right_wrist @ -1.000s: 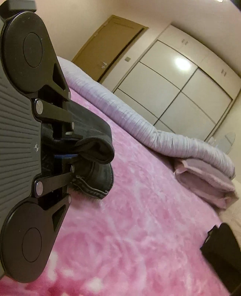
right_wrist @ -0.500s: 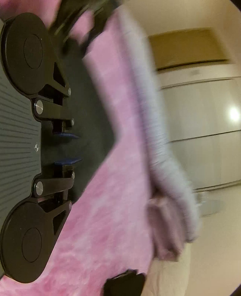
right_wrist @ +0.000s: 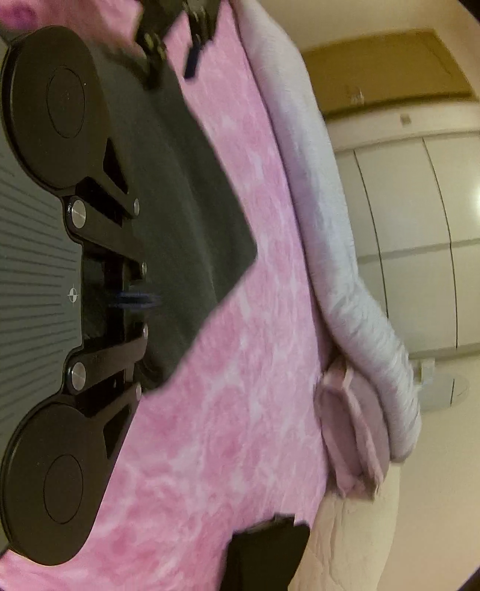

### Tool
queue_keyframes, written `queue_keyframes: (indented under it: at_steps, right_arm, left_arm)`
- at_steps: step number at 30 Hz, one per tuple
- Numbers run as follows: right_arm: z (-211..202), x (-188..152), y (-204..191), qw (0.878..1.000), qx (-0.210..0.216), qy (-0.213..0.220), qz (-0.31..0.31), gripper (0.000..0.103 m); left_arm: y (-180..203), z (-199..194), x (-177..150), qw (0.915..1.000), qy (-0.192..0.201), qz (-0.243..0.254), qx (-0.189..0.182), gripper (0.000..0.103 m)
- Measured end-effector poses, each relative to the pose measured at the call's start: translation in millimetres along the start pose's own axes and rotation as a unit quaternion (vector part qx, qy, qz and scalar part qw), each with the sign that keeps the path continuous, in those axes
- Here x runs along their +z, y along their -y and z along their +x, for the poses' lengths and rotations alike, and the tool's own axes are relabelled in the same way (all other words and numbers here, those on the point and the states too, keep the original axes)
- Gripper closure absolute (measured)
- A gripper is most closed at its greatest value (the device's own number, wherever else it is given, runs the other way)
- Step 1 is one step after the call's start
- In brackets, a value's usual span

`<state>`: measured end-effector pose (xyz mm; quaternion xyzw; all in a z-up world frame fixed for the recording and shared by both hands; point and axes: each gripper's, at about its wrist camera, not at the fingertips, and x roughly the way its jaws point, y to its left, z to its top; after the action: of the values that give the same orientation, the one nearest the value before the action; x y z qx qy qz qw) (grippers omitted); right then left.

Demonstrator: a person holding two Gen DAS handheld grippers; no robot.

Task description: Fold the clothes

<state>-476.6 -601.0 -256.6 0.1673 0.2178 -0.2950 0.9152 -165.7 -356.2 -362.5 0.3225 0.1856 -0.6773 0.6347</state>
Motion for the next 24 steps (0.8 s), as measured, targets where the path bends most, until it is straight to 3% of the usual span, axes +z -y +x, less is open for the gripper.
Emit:
queue_keyframes:
  at_steps: [3, 5, 7, 10, 14, 16, 19, 21, 24]
  right_arm:
    - [-28.2, -12.5, -40.8, 0.996, 0.085, 0.007, -0.026, 0.076]
    - [-38.4, -31.2, -70.3, 0.990, 0.123, -0.012, -0.065, 0.071]
    - [-35.2, -54.9, -78.9, 0.991, 0.101, -0.041, -0.079, 0.071]
    - [-36.4, -73.1, -63.1, 0.993, 0.086, -0.071, -0.034, 0.071]
    - [-59.9, -54.2, -65.3, 0.993, 0.067, -0.087, -0.040, 0.065]
    - [-76.1, -43.1, -75.2, 0.993, 0.063, -0.075, -0.068, 0.054]
    - [-89.4, -39.5, -116.8, 0.984, 0.081, -0.055, -0.149, 0.041]
    - [-80.3, -49.7, -150.4, 0.970, 0.101, -0.073, -0.207, 0.039]
    - [-54.6, -71.5, -185.8, 0.950, 0.097, -0.113, -0.273, 0.039]
  left_arm:
    - [-3.5, -14.6, -7.2, 0.9998, 0.001, -0.003, 0.020, 0.037]
    - [-5.2, -13.7, -13.5, 0.9995, -0.008, -0.013, 0.029, 0.037]
    - [-8.2, -8.8, -19.3, 0.9991, -0.016, -0.026, 0.030, 0.037]
    - [-9.4, -7.2, -22.2, 0.9991, -0.019, -0.026, 0.030, 0.037]
    - [1.4, -27.3, -23.9, 0.9974, -0.012, 0.052, 0.048, 0.040]
    - [6.0, -42.0, -32.1, 0.9940, -0.002, 0.090, 0.063, 0.040]
    - [14.0, -63.2, -45.8, 0.9858, 0.014, 0.147, 0.081, 0.040]
    - [26.9, -71.8, -59.5, 0.9758, 0.026, 0.202, 0.080, 0.038]
    - [55.0, -75.0, -81.2, 0.9452, 0.039, 0.314, 0.078, 0.037]
